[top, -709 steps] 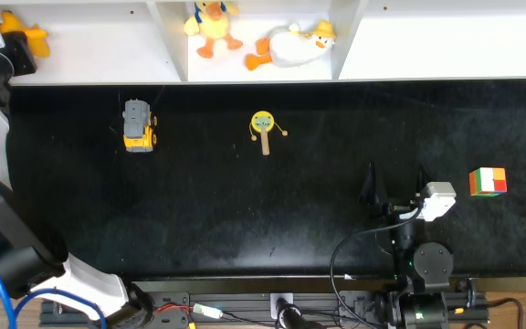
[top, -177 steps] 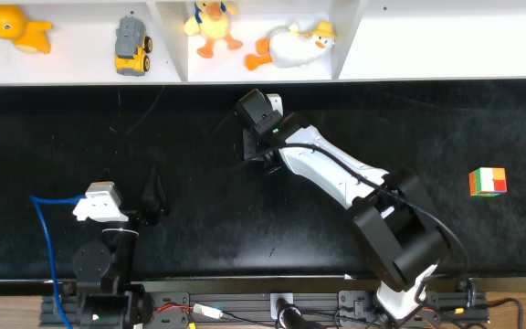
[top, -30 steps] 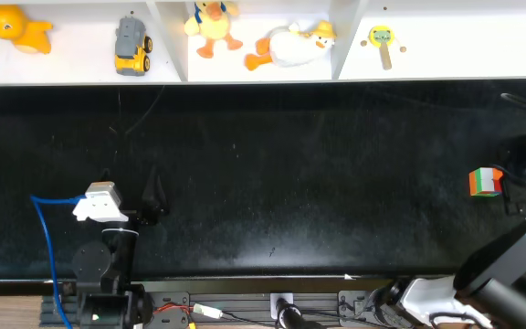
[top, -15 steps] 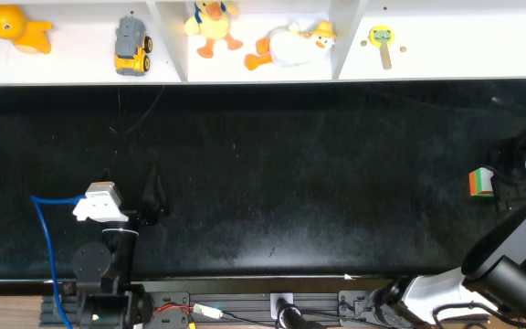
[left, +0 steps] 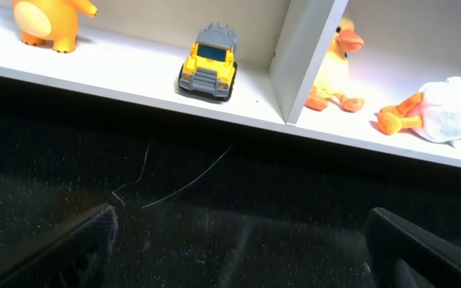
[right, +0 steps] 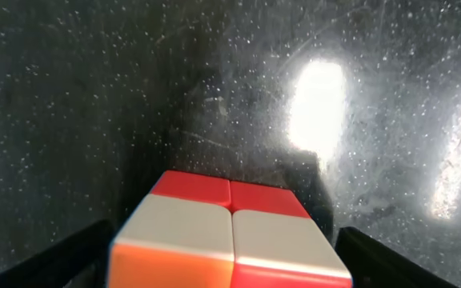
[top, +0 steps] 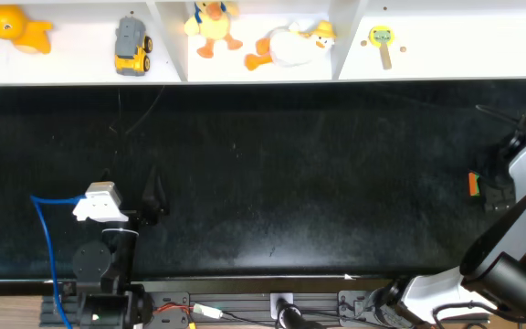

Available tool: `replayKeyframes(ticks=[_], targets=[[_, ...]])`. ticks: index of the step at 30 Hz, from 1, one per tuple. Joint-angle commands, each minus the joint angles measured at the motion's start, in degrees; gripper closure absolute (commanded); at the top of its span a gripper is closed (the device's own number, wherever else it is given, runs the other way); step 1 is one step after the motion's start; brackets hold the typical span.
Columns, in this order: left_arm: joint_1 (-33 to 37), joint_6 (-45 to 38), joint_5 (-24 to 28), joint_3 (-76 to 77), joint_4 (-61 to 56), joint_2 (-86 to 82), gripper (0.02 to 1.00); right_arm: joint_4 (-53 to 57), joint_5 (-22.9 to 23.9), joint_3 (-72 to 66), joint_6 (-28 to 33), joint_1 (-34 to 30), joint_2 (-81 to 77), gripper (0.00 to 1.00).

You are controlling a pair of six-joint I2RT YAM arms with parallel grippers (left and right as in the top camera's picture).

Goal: Store Toys

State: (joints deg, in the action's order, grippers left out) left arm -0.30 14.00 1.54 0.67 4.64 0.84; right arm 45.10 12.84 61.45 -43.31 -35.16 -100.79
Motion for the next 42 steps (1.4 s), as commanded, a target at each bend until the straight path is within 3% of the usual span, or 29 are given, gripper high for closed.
replayKeyframes(ticks=[1,9,22,24,28,31,36,42], targets=[[-0.2,-0.44,0.74,-0.2,-0.02,-0.72,0.02,-0.59,0.31,-0.66,-0.37,0.04,-0.35,0.205],[-0.2,-0.44,0.74,-0.2,-0.02,-0.72,0.02,-1.03,0.33,-0.66,0.72,0.04,-0.35,0.364],[-0.2,-0.44,0.74,-0.2,-0.02,-0.72,0.02,1.86,0.24,0.66,5.4,0.04,-0.33,0.54],[-0.2,-0.44,0.74,-0.2,-0.02,-0.72,0.02,3.87,-0.37,2.38,6.82,0.04,-0.33,0.621],[-0.2,-0.44,0.74,-0.2,-0.02,-0.72,0.02,9.53,-1.44,8.0,9.53,0.28,0.0,0.667],[-0.2,-0.44,0.74,-0.2,-0.02,-0.72,0.02,15.17,-1.44,13.84,12.2,1.46,1.2,0.814],[-0.2,-0.44,0.74,-0.2,-0.02,-0.72,0.02,22.6,-1.44,22.8,18.23,5.46,5.92,0.952],[-0.2,-0.44,0.74,-0.2,-0.02,-0.72,0.02,16.9,-1.92,18.75,25.05,10.51,17.46,0.956]])
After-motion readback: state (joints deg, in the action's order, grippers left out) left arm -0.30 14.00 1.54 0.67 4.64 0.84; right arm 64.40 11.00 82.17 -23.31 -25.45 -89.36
